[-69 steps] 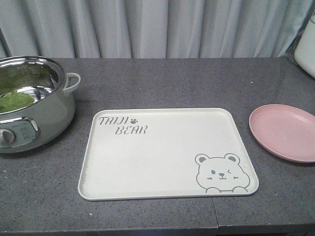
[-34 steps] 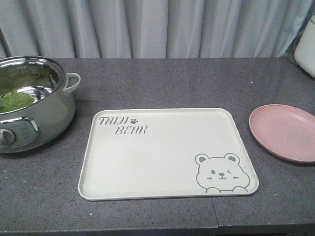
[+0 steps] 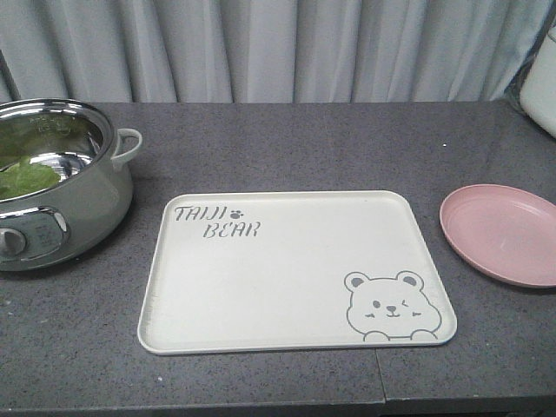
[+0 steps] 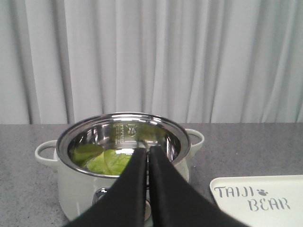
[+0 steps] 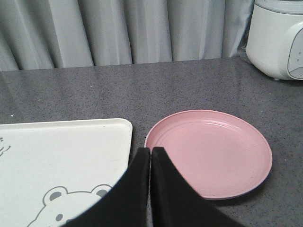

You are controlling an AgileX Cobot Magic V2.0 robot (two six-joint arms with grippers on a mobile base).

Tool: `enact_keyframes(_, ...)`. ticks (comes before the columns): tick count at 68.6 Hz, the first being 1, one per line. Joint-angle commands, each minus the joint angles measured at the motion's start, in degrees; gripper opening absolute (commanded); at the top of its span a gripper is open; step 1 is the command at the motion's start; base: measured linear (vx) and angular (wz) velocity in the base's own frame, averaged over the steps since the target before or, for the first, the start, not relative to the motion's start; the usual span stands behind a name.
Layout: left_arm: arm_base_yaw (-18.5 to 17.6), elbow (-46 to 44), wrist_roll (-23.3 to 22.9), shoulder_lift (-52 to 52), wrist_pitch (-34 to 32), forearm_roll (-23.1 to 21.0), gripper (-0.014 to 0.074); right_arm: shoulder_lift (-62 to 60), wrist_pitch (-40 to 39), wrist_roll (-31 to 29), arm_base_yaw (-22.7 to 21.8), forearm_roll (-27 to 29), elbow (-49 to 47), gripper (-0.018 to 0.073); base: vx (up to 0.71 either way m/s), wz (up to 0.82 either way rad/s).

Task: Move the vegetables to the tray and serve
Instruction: 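Move the left gripper above the pale green pot, then lower the left gripper into the pot and grasp a lettuce leaf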

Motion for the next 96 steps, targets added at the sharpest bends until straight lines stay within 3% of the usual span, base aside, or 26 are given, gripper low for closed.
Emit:
enact_keyframes(1,-0.14,-2.01,-0.39,1.87,-1.73,-0.44,0.0,1.12,-2.06,-3.45,-0.29,-0.08,-2.18,-0.0006,0.0,0.0)
enact_keyframes(9,-0.14,-3.76,0.42,6.33,3.41,-0.44,0.0005,5.29,7.26,-6.88,-0.29,-0.08,-6.1,-0.0002,0.0,0.0)
enact_keyframes(19,-0.14,-9.4,5.88,13.69,11.41,-0.37,0.0013,12.0,18.75,-8.72,-0.29,-0.08,-12.35,0.0001,0.0,0.0)
enact_keyframes(32,-0.14,-13.96,5.89,19.99,20.19,-0.37,0.0066,17.78,23.73,-7.91,-0.29,0.17,-15.8,0.0069,0.0,0.0)
enact_keyframes(39,-0.14,-13.93,5.89,21.96,21.95,-0.37,0.016,19.65,25.03,-7.91,-0.29,0.16,-15.93,0.0186,0.0,0.0)
enact_keyframes(50,-0.14,-13.93,5.89,22.89,22.25,-0.37,0.0391,20.91,25.46,-7.87,-0.29,0.16,-15.93,0.0412,0.0,0.0)
enact_keyframes(59,-0.14,-14.0,5.89,23.78,21.25,-0.49,0.0519,20.91,25.2,-7.87,-0.29,0.16,-15.93,0.0516,0.0,0.0)
enact_keyframes(72,-0.14,-19.31,5.89,31.73,22.64,-0.43,0.0545,20.91,24.85,-7.87,-0.29,0.16,-15.93,0.0525,0.0,0.0)
enact_keyframes(86,0.02,-31.05,5.58,43.99,24.4,1.47,0.0545,20.91,24.88,-7.87,-0.29,0.16,-15.93,0.0525,0.0,0.0)
enact_keyframes(96,0.08,-41.24,5.91,54.51,29.46,1.52,0.0545,20.91,24.94,-7.87,-0.29,0.16,-15.93,0.0525,0.0,0.0)
